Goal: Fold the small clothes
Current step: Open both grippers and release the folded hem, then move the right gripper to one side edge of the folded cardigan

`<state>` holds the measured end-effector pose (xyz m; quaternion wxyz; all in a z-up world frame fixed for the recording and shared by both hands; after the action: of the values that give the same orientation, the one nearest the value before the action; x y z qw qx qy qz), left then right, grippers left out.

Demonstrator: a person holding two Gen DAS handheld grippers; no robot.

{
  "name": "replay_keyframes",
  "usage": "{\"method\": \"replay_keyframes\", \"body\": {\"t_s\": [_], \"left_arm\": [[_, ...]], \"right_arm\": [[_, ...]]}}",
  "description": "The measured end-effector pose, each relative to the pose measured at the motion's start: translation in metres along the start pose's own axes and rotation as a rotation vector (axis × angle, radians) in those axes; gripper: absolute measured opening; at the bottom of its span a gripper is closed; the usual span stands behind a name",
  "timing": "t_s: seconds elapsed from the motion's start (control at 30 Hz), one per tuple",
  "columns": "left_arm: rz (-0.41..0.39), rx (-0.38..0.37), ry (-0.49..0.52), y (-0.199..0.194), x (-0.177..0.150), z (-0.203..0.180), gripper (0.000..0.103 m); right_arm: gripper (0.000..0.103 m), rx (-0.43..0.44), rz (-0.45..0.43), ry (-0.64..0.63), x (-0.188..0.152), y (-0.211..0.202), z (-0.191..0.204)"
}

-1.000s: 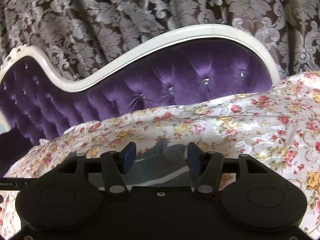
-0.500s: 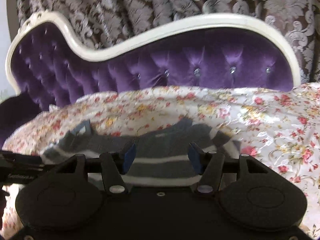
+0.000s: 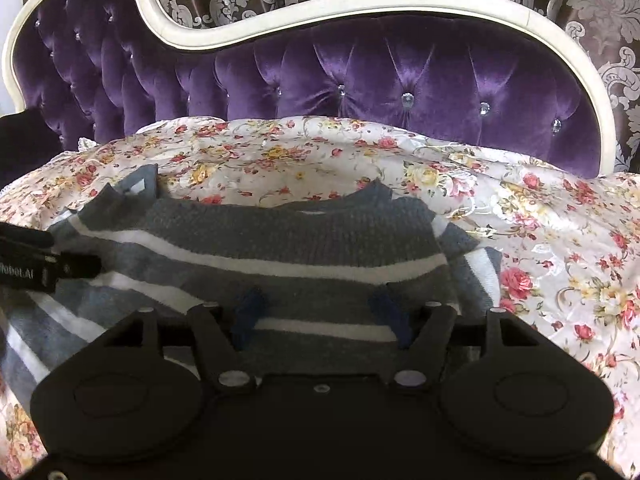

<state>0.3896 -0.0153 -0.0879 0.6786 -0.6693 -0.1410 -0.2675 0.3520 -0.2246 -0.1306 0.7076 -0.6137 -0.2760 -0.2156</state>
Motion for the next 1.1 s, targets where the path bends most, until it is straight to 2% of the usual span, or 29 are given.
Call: {"method": "replay_keyframes", "body": {"t_s": [0.47,0.63,0.77,0.93,1.1], "left_arm": [[0.007,0.018,-0.101,0.029,0.023,0.038,0.09],[0.003,0.08,-0.118,0.037,0.026,0.044,0.093],[0.014,0.082,-0.134,0.038,0.027,0.048,0.096],[-0.051,0.169,-0.063,0.005,0.019,0.034,0.093],[-0.106,0.082,0.018,-0.034,0.001,0.003,0.094]], "right_arm": [[0.069,0.006,0.011,0.017,0.001,0.0,-0.003],[0.069,0.007,0.014,0.029,0.002,-0.001,-0.006],[0.069,0.006,0.017,0.04,0.003,-0.001,-0.009],[0.069,0.012,0.013,0.077,0.004,-0.004,-0.014],[0.07,0.041,-0.021,0.186,0.009,-0.012,-0.028]]}}
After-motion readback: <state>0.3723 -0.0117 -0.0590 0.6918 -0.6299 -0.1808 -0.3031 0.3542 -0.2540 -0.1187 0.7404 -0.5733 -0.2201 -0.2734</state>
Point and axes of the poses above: each gripper's, at about its wrist camera, not at the fingertips, and y roughly the way its jaws point, z to its left, x to its top, the point moved 1 cm from there along y, roughly the way its jaws point, and after that the axes turned 7 degrees about z, right-handed, at the moved point
